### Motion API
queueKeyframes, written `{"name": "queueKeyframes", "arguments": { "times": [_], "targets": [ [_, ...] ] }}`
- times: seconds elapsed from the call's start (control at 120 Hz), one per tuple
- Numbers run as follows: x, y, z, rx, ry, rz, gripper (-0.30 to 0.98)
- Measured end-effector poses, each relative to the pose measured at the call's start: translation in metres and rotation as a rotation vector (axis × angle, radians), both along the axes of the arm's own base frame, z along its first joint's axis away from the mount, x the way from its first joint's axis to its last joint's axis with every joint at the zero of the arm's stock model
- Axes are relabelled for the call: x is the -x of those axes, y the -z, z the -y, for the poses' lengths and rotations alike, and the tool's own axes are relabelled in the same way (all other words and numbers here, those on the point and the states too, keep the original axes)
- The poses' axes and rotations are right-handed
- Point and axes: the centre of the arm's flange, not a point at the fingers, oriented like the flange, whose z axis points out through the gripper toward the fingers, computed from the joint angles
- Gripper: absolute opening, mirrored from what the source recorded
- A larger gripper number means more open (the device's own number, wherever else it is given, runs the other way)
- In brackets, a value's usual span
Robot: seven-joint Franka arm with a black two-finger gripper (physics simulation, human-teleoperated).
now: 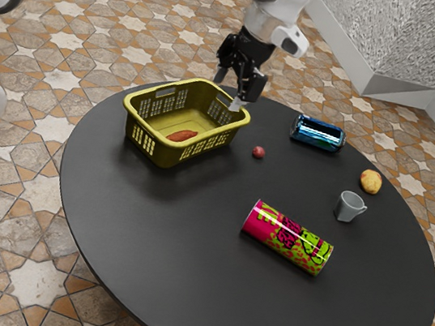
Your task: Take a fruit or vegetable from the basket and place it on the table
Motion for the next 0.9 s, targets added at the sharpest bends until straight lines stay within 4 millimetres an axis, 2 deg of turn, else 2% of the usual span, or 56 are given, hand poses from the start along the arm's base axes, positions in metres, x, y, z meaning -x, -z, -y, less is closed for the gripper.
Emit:
{"name": "queueKeyframes", "arguments": {
  "times": [0.083,0.142,0.258,0.417,0.533,0.767,0.9],
  "targets": [
    [0.032,0.017,-0.038,0.004,-0.112,0.017,0.69],
    [0.041,0.025,-0.052,0.0,-0.17,0.039,0.69],
    [0.039,0.031,-0.057,-0.011,-0.24,0.082,0.69],
    [0.035,0.059,-0.067,-0.028,-0.327,0.09,0.69],
    [0.035,0.08,-0.082,-0.042,-0.381,0.098,0.69],
    [0.032,0.099,-0.097,-0.056,-0.385,0.161,0.69],
    [0.031,0.118,-0.101,-0.05,-0.359,0.182,0.69]
  ]
}}
